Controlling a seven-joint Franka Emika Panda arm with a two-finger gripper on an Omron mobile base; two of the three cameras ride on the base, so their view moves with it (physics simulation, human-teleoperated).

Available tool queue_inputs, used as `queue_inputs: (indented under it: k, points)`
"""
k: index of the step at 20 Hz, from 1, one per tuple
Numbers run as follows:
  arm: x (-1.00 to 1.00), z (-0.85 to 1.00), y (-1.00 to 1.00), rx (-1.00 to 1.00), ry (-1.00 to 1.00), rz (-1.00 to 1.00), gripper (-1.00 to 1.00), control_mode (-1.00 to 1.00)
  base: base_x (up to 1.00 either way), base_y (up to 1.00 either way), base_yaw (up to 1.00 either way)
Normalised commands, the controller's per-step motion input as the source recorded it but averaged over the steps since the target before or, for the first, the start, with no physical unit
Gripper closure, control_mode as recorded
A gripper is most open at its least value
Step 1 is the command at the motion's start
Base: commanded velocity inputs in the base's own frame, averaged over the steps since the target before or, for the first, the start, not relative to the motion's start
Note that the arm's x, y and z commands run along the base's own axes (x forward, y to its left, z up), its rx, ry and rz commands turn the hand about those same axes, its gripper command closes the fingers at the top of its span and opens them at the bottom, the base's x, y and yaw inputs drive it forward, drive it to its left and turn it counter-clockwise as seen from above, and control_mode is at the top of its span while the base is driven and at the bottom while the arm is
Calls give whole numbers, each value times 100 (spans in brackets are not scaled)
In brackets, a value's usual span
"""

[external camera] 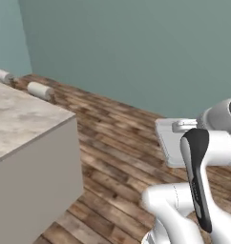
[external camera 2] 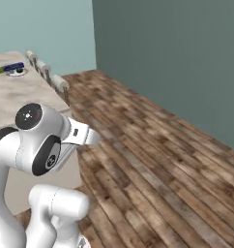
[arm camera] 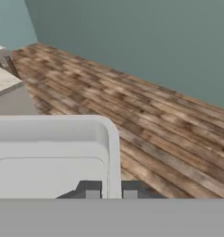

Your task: Retrieve the tupperware and aluminum foil from the cabinet and place them on the dining counter near the plate with squash and garlic to prepare for storing leftovers.

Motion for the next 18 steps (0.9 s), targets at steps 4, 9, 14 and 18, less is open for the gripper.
queue_inputs:
  k: [4, 9, 14, 18]
  points:
    - [0, 0, 0, 0, 0, 0, 100, 100, 100, -44, 39]
    - [0, 0, 0, 0, 0, 0, 100, 100, 100, -45, 38]
    - [0, 0, 0, 0, 0, 0, 100, 100, 100, -41, 39]
    - [0, 0, 0, 0, 0, 0, 100, 100, 100, -42, 40]
